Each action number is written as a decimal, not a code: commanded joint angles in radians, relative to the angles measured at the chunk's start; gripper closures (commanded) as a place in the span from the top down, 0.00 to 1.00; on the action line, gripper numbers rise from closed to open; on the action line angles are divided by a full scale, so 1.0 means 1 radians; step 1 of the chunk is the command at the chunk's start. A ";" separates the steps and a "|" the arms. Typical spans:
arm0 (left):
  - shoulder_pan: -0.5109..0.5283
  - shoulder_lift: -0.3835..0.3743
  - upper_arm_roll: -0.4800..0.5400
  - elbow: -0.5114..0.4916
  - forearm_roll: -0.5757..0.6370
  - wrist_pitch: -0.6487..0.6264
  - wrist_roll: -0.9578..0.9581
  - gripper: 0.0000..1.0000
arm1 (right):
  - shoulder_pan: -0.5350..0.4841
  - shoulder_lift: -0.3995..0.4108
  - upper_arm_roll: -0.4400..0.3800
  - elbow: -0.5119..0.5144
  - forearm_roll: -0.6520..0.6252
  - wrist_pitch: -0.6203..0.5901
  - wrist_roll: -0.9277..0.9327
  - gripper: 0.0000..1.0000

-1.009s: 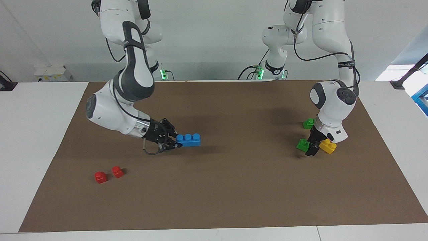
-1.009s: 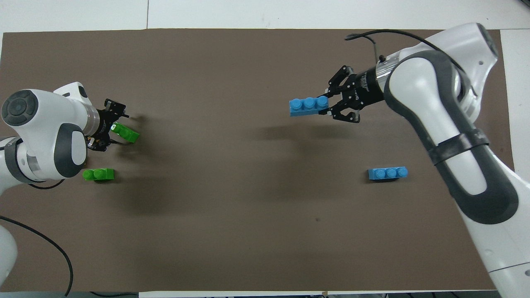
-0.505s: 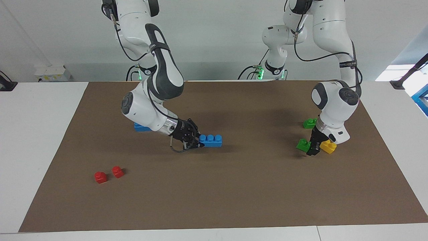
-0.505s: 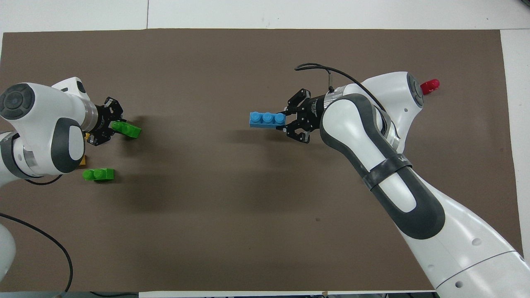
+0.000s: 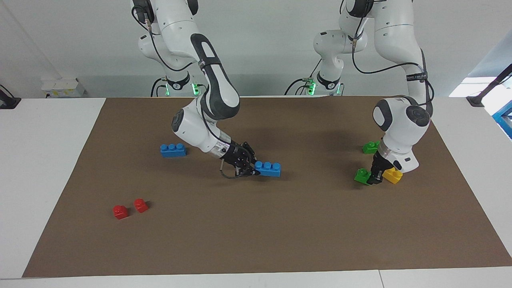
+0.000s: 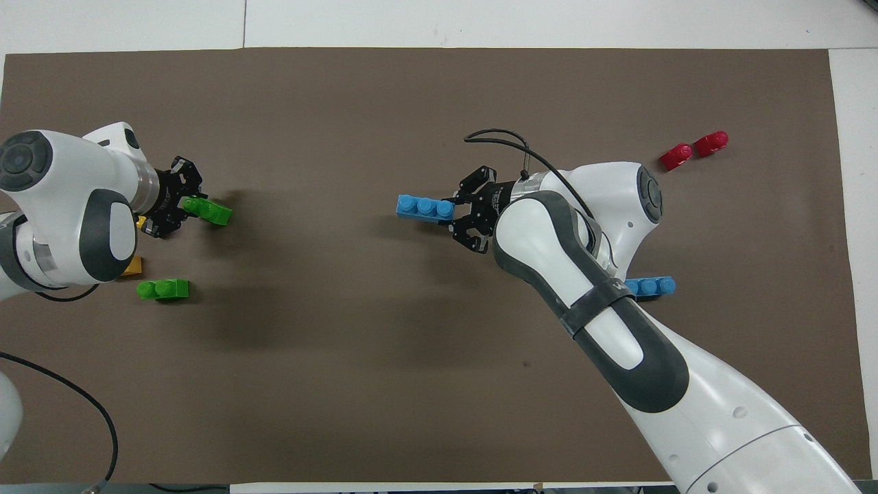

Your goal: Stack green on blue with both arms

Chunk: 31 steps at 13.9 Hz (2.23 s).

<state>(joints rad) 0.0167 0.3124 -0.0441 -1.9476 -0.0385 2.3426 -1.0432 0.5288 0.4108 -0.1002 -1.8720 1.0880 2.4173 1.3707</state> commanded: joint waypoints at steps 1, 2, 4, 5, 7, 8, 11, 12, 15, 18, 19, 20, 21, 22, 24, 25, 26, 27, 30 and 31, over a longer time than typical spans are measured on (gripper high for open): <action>-0.029 0.005 0.009 0.126 -0.003 -0.177 0.000 0.00 | 0.040 -0.017 -0.003 -0.042 0.039 0.032 -0.044 0.00; -0.034 -0.001 0.009 0.148 -0.003 -0.227 -0.006 0.00 | 0.045 -0.012 -0.003 -0.041 0.047 0.031 -0.045 0.00; -0.073 -0.018 0.007 0.185 -0.003 -0.301 -0.084 0.00 | 0.048 -0.010 -0.003 -0.042 0.053 0.028 -0.071 0.00; -0.098 -0.021 0.007 0.199 -0.001 -0.328 -0.159 0.00 | 0.048 -0.006 -0.001 -0.042 0.055 0.022 -0.096 0.00; -0.174 -0.033 0.009 0.205 0.002 -0.359 -0.289 0.00 | 0.050 0.006 -0.001 -0.044 0.058 0.017 -0.142 0.00; -0.211 -0.041 0.007 0.203 0.002 -0.364 -0.366 0.00 | 0.050 0.013 -0.001 -0.044 0.067 0.017 -0.157 0.00; -0.302 -0.065 0.006 0.203 0.003 -0.384 -0.542 0.00 | 0.063 0.029 -0.001 -0.044 0.131 0.025 -0.215 0.00; -0.322 -0.084 0.003 0.203 0.003 -0.393 -0.585 0.00 | 0.068 0.033 -0.001 -0.044 0.132 0.028 -0.219 0.00; -0.380 -0.122 0.001 0.194 0.003 -0.414 -0.716 0.00 | 0.069 0.037 -0.001 -0.044 0.132 0.028 -0.223 0.00; -0.452 -0.133 0.001 0.162 0.003 -0.391 -0.843 0.00 | 0.082 0.056 -0.001 -0.044 0.133 0.031 -0.266 0.00; -0.475 -0.141 0.001 0.150 0.003 -0.373 -0.882 0.00 | 0.082 0.056 -0.001 -0.044 0.133 0.031 -0.278 0.00; -0.495 -0.142 0.001 0.136 0.003 -0.347 -0.921 0.00 | 0.083 0.056 -0.001 -0.044 0.133 0.031 -0.280 0.00; -0.507 -0.144 0.003 0.121 0.005 -0.329 -0.951 0.00 | 0.085 0.056 -0.001 -0.044 0.133 0.031 -0.280 0.00; -0.520 -0.144 0.003 0.115 0.011 -0.321 -0.965 0.00 | 0.085 0.056 -0.001 -0.045 0.136 0.031 -0.282 0.00; -0.532 -0.133 0.001 0.102 0.031 -0.299 -1.015 0.00 | 0.082 0.056 -0.001 -0.052 0.154 0.031 -0.301 0.00; -0.549 -0.137 0.001 0.078 0.037 -0.281 -1.032 0.00 | 0.082 0.060 -0.003 -0.058 0.156 0.032 -0.330 0.00; -0.555 -0.141 0.003 0.058 0.037 -0.270 -1.046 0.00 | 0.082 0.066 -0.003 -0.058 0.161 0.032 -0.344 0.00; -0.555 -0.138 0.003 0.053 0.040 -0.258 -1.070 0.00 | 0.079 0.066 -0.003 -0.058 0.164 0.031 -0.346 0.00; -0.555 -0.128 0.003 0.026 0.094 -0.172 -1.146 0.00 | 0.077 0.066 -0.003 -0.062 0.164 0.037 -0.346 0.00; -0.555 -0.128 0.001 0.015 0.095 -0.161 -1.146 0.00 | 0.077 0.066 -0.003 -0.067 0.164 0.048 -0.347 0.00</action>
<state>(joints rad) -0.5210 0.1988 -0.0567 -1.8895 0.0296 2.1316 -2.1508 0.6082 0.4688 -0.1027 -1.9177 1.2174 2.4258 1.0753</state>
